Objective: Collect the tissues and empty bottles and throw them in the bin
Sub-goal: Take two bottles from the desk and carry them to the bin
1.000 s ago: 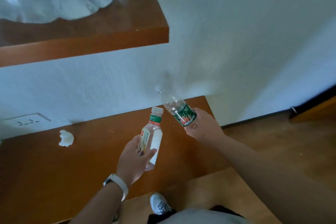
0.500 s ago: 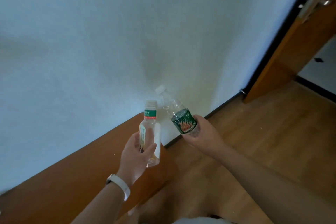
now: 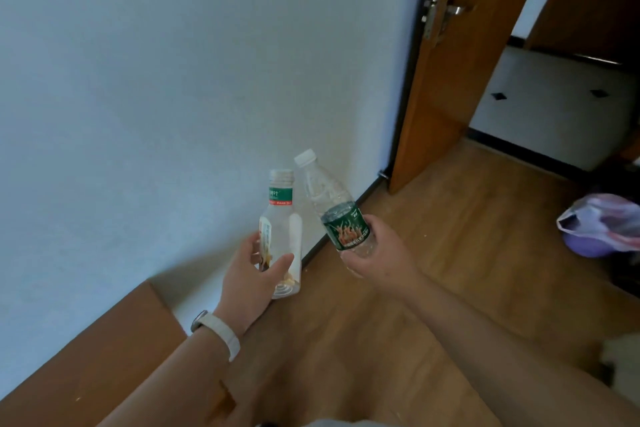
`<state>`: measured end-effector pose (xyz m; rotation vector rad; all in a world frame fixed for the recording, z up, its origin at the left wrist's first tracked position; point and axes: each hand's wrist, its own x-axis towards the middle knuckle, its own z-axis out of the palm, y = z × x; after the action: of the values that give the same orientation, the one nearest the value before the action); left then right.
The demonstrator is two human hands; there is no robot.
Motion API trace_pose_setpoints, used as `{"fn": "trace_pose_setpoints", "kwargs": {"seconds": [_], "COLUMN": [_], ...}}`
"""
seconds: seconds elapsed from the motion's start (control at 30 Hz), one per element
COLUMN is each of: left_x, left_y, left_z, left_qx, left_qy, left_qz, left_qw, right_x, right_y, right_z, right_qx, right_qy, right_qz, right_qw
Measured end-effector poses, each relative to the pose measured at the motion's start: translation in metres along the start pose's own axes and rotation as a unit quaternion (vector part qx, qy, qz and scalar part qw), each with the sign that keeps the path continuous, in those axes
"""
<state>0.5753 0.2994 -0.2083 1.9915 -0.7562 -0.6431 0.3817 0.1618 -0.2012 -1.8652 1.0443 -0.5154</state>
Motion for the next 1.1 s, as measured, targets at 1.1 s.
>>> {"fn": "trace_pose_setpoints", "kwargs": {"seconds": [1.1], "left_x": [0.356], "left_y": [0.187], "left_z": [0.238], "left_qx": [-0.051], "left_qy": [-0.366], "left_qz": [0.174], "left_qw": [0.913], "right_x": [0.212], "right_y": [0.060], "right_z": [-0.157], "right_qx": [-0.056], "right_qy": [0.337], "right_qz": [0.296], "right_qw": [0.892]}}
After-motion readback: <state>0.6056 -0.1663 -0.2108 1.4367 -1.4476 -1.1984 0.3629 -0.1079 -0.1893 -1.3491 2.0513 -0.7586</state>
